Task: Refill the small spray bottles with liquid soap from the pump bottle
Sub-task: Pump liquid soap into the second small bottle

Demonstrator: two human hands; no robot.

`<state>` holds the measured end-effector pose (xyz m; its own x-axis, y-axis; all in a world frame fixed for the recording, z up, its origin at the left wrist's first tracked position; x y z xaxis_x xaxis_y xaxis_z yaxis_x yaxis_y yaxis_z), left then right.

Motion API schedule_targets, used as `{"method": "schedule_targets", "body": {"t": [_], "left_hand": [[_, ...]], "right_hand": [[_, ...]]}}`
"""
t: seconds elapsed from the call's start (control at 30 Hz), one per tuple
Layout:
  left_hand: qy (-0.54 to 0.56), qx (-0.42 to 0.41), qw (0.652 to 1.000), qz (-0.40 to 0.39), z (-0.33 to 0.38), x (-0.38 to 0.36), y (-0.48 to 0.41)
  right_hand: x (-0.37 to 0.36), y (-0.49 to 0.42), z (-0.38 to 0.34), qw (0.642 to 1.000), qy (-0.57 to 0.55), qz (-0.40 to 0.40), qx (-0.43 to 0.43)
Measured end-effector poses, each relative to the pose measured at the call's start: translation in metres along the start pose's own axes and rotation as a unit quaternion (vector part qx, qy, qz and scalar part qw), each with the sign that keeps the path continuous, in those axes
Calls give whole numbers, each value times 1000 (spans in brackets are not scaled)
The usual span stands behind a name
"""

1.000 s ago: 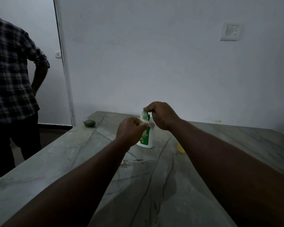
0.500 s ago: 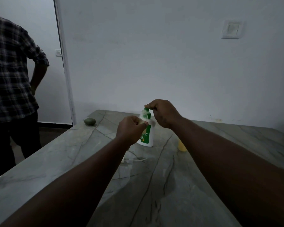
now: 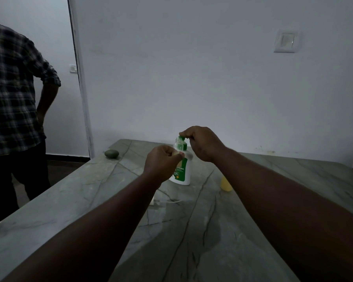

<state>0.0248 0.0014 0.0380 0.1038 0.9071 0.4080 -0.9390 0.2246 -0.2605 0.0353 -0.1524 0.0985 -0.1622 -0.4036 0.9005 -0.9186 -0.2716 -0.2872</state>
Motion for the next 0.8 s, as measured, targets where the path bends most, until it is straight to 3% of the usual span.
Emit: {"method": "schedule_targets", "body": {"t": [0.8], "left_hand": [[-11, 4, 1000, -13, 1, -3, 3]], "right_hand": [[-7, 1, 2, 1000, -22, -3, -11]]}}
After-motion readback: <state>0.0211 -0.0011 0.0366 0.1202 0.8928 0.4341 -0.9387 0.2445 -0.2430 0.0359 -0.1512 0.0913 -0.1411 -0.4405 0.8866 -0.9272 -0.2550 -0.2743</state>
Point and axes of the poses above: each hand's wrist, its own y-axis away from the middle knuckle, its own x-axis out of the back of the hand, z = x × y, the point moved 4 cm from there along -y, towards the middle knuckle, and after that the axes turned 15 degrees about -z, right-handed, at the moved point
